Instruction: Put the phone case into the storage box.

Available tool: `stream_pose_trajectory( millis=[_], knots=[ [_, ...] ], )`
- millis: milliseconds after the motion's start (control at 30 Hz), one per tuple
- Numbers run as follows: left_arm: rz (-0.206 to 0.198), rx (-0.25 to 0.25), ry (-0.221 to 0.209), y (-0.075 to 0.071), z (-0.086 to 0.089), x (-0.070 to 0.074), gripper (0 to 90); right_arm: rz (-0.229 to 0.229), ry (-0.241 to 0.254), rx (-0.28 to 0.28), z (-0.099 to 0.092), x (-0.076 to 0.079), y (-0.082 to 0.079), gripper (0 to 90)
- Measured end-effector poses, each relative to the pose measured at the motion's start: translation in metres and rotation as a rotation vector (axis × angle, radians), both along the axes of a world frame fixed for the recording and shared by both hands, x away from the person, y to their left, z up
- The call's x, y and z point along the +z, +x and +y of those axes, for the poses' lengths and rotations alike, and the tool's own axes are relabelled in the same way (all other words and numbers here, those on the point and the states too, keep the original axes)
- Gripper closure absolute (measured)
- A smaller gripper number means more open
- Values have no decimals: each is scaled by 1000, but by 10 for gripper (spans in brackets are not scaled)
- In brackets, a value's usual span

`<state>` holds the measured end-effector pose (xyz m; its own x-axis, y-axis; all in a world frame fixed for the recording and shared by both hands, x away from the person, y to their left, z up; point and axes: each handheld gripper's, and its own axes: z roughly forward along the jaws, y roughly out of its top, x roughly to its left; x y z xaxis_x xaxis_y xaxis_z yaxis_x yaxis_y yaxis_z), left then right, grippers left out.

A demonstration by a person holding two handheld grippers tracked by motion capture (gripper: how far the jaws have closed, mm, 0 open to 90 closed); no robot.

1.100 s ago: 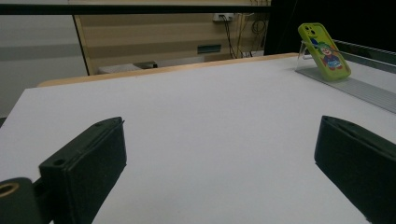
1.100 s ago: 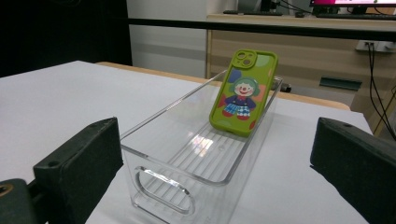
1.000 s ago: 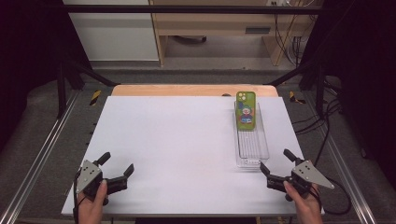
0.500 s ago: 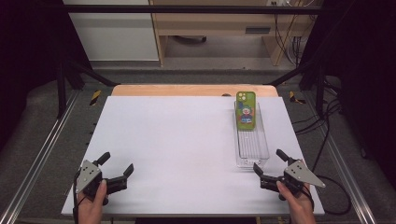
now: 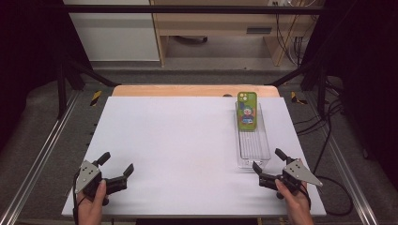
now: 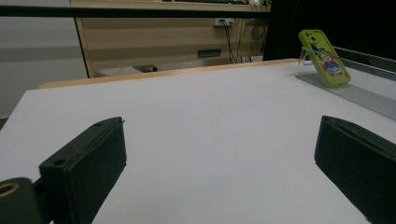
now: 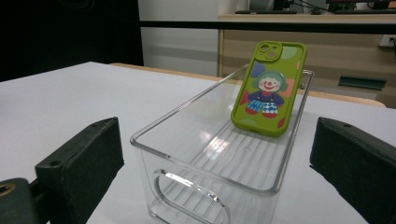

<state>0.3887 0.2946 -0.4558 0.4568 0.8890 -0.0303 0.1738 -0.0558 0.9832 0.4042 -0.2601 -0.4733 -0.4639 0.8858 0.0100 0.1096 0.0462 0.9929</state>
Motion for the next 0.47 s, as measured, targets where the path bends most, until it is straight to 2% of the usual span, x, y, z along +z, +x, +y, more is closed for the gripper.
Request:
stream_pose_trajectory(
  millis=[233,333,467],
  knots=[
    [-8,-10,-9,-1,-1,1,14,5,-3,2,0,-1,3,28],
    [-6,-8,-10,-1,-1,1,14,31,-15,-4,-1,-3,1,28],
    [-8,-3,-14,-1,-1,1,14,97,-22,-30,-5,-4,-4,26]
  ],
)
